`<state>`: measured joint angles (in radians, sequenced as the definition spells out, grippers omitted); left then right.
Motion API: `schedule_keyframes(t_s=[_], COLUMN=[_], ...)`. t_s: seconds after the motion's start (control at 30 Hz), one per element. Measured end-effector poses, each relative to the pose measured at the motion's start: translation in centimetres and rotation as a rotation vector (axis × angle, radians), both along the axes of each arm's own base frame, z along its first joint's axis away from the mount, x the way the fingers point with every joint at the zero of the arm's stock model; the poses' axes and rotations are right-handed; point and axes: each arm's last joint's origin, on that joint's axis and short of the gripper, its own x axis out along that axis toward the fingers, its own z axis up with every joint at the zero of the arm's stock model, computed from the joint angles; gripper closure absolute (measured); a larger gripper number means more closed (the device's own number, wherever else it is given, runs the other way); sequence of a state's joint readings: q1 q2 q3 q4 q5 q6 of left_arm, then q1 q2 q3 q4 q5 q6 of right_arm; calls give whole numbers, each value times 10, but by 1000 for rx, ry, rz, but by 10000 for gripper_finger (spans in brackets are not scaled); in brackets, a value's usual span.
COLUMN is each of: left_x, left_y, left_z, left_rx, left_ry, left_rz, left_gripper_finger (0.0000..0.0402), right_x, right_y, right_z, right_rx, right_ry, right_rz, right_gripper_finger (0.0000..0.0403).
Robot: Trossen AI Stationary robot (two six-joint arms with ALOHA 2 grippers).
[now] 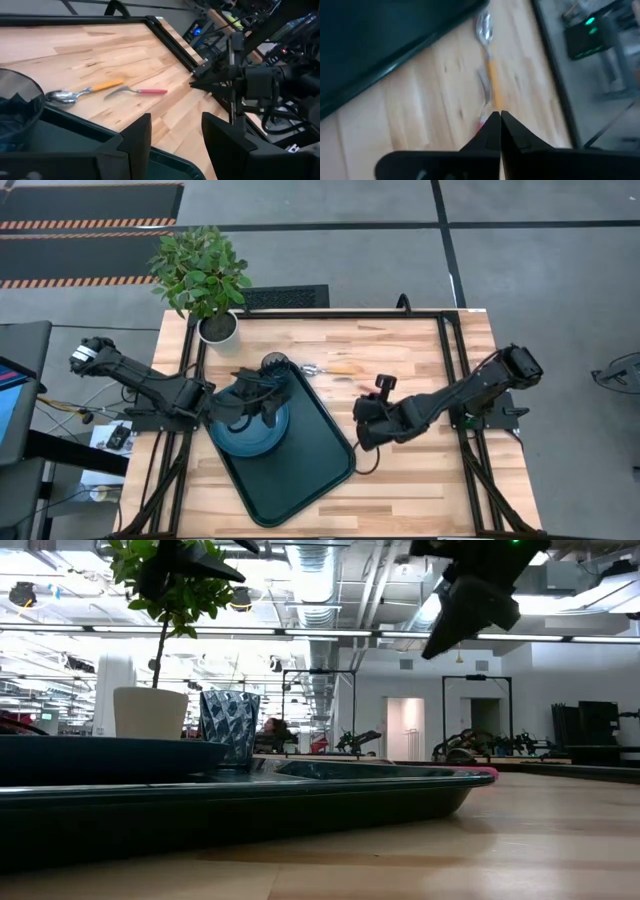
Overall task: Pick and place plate/cup/fork/spoon on tray
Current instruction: Put the pink fork on the black tray on the right of the pink plate
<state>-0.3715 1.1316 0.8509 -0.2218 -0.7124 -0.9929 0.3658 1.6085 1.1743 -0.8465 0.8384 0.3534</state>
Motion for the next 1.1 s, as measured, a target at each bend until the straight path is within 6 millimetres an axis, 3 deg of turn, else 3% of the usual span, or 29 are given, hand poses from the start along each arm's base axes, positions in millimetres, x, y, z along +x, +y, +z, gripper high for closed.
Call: schedule_keyframes(t_s=[0.17, 0.4, 0.53, 0.77, 0.97, 1.1], left_x=[0, 0, -1, -2, -2, -2], left_y=[1, 1, 1, 1, 1, 1], left_z=[0, -1, -3, -5, -5, -5], left_rx=[22, 66, 69, 112, 116, 155], left_ry=[14, 40, 68, 100, 102, 117], left_rz=[-6, -25, -40, -59, -60, -67], left_gripper_finger=[241, 241, 241, 241, 241, 241], right_x=[3, 2, -2, -20, -25, -23], right_y=[-14, -70, -97, -121, -132, -133], right_z=[-4, -18, -41, -78, -87, -91], right_rx=[169, 265, 376, 486, 568, 575], right_ry=[50, 124, 162, 200, 183, 181], right_rz=[-42, -182, -194, -188, -185, -177], right_gripper_finger=[333, 220, 177, 182, 201, 235])
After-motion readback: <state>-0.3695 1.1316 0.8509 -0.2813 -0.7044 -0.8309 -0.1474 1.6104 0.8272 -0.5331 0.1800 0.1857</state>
